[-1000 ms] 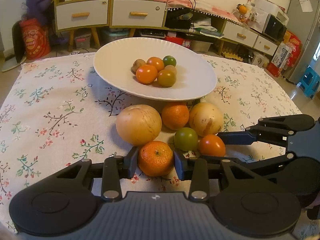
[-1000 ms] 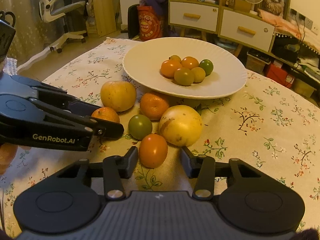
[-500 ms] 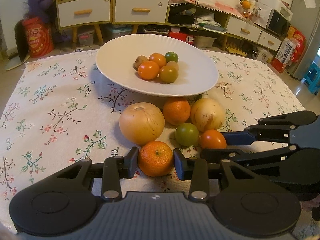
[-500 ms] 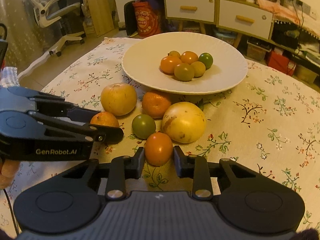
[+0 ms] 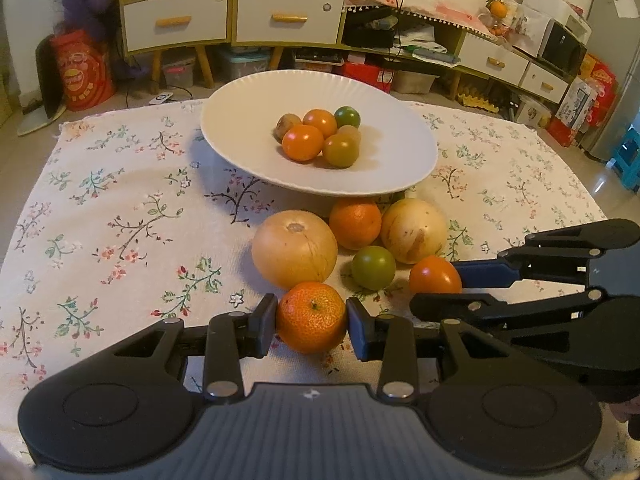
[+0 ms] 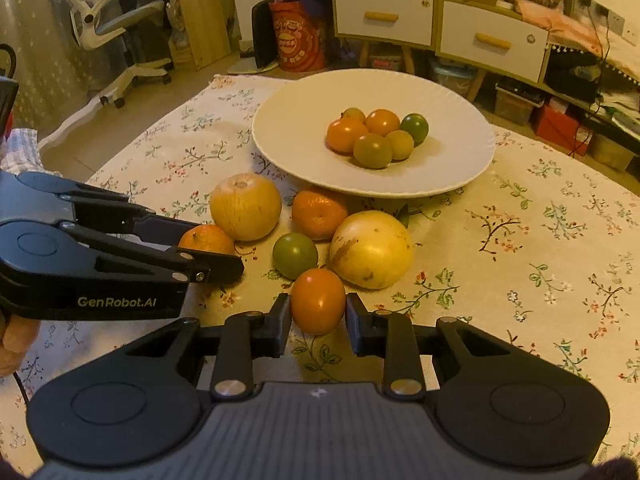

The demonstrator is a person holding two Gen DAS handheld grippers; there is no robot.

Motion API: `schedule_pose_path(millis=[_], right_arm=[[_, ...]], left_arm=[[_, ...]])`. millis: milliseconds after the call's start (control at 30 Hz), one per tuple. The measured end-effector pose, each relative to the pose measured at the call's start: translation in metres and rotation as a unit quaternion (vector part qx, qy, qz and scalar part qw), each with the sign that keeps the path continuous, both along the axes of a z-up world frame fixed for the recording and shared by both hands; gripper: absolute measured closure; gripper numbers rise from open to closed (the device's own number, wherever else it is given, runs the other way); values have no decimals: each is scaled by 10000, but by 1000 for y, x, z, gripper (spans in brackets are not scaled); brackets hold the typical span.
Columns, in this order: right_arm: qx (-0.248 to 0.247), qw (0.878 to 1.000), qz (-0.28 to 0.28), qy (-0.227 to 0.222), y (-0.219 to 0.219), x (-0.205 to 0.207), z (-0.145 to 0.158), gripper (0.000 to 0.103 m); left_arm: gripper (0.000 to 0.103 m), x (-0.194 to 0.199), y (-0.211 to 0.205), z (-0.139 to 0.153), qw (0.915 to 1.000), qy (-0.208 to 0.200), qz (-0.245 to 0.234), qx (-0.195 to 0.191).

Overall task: Organize fruits
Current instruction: 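Lift and carry the tomato and mandarin in both tools over the white plate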

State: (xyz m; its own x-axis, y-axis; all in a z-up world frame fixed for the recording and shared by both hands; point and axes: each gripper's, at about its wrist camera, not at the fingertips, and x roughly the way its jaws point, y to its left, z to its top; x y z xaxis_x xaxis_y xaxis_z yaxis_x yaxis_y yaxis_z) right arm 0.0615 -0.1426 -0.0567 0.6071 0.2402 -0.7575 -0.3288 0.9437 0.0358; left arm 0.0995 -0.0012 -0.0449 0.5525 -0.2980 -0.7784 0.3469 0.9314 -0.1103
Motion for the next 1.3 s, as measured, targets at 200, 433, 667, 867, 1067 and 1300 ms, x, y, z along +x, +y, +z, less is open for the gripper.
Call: schedule_pose_path(millis=[200,433,667,867,1067,1300], right_arm=[[55,9999,-8,-116,0,-3,9,77],[159,9995,-91,-269,-1,0,21,77],[344,9979,-277,-464,-4,7,35,77],[484,9961,-458,-573,-10,17,41,77],[560,9939,-700,-643,-18,32,44,77],[595,9918,-896,-689,-27,51,45,77]], left_arm=[[83,-3,1,11,10000,-55,-1,-75],[84,-5,-1,24,9997,-164,31,-189],[84,0,-2,36,9989,-309,116,-342],[84,10,-8,42,9981,-443,173,-380],[84,25,-14,41,9973,-598,279,-328],[84,46,-22,36,9968,-598,425,-330]])
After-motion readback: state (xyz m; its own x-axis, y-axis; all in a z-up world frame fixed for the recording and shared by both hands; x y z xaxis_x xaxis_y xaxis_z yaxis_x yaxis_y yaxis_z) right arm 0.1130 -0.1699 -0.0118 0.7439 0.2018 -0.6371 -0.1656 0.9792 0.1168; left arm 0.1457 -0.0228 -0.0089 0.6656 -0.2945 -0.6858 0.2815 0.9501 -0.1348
